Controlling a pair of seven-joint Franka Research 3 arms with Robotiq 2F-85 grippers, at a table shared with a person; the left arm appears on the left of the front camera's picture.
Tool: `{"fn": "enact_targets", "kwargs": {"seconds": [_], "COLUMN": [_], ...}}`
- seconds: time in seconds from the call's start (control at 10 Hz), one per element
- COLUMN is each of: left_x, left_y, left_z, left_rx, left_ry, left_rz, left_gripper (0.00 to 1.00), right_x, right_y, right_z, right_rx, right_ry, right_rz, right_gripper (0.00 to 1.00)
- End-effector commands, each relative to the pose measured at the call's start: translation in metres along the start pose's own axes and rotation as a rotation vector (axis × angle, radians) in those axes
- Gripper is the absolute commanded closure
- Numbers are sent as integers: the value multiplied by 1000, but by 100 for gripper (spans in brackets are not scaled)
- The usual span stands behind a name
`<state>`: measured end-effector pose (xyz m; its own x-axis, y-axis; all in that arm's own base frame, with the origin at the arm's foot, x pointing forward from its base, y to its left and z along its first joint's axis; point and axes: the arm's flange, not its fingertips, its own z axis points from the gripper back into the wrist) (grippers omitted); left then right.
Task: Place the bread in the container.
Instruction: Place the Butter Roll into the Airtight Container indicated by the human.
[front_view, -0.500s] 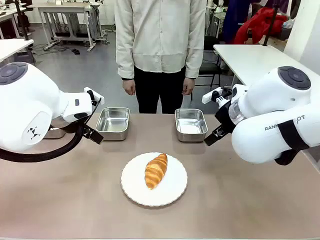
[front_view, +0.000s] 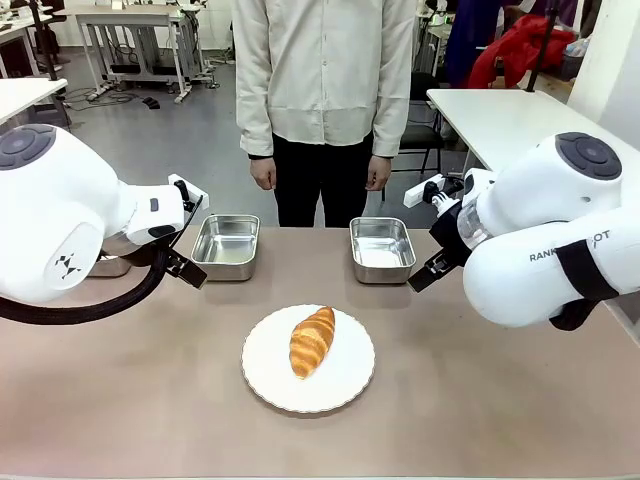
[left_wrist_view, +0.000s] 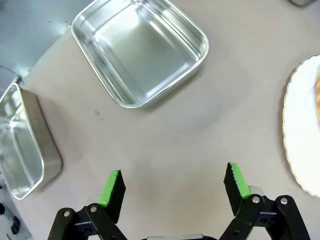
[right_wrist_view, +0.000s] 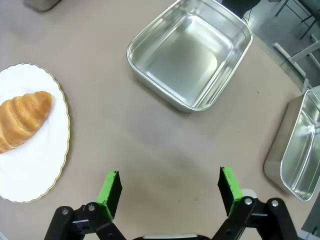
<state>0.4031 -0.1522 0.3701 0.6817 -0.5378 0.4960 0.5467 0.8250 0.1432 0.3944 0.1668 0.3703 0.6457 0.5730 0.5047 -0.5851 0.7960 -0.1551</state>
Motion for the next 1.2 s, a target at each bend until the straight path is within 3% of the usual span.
{"fn": "enact_targets", "kwargs": {"seconds": [0.0,0.4,0.5,0.7,0.9,1.1], "left_x": [0,0,11,37,53,41], "left_y": [0,0,12,51,99,165], "left_z": [0,0,16,57,84,99], "left_rx": [-1,0,-39,-56,-198,-367], "left_ry": [0,0,-2,-35,-24,-44], "left_rz": [1,-1,-16,11,-1,-33], "left_gripper": [0,0,0,0,0,0], "right_x": [0,0,11,29,36,20], "right_y": [0,0,-13,-47,-87,-134], "right_z": [0,0,25,82,122,151], "right_rx": [0,0,2,-11,76,159], "right_ry": [0,0,-13,-38,-50,-102], "right_rz": [-1,0,7,-31,-24,12], "right_gripper": [0,0,0,0,0,0]}}
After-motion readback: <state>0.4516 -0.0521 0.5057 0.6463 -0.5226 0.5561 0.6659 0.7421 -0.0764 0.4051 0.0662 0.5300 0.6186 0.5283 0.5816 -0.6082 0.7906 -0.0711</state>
